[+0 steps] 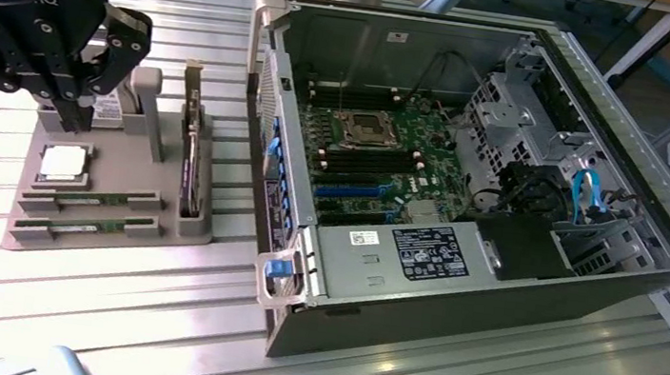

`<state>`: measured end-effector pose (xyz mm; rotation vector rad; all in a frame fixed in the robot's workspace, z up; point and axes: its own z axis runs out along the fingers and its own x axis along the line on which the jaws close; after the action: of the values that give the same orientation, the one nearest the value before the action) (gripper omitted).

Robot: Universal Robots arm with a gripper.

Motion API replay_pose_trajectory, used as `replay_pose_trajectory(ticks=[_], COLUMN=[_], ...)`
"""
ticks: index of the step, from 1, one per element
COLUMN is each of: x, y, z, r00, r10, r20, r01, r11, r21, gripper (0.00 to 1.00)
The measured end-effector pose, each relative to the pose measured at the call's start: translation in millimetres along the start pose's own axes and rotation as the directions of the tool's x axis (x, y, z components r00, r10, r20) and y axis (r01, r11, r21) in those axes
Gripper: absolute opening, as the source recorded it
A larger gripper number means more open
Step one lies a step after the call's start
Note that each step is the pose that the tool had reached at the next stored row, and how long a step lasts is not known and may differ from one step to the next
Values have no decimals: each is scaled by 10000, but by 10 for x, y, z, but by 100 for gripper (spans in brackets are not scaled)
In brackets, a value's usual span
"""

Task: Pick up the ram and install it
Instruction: 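Pick up the ram and move it above insertion slot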

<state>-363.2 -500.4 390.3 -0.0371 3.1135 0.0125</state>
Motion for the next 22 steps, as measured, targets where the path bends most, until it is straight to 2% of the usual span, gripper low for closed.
replay_pose_trajectory(ticks=[3, 5, 8, 12, 18, 22], x=[0, 0, 0, 0, 0, 0], y=[0, 0, 0, 0, 0, 0], z=[1, 1, 2, 3, 7, 10], r00=[9971, 9922, 9731, 9523, 9049, 8625], r10=[-756, -1250, -2306, -3050, -4257, -5061], r20=[-5, -8, -11, -10, -7, -1], r01=[756, 1250, 2306, 3050, 4256, 5060], r11=[9971, 9922, 9730, 9523, 9048, 8624], r21=[-22, -36, -67, -89, -127, -152], gripper=[10, 10, 10, 10, 10, 10])
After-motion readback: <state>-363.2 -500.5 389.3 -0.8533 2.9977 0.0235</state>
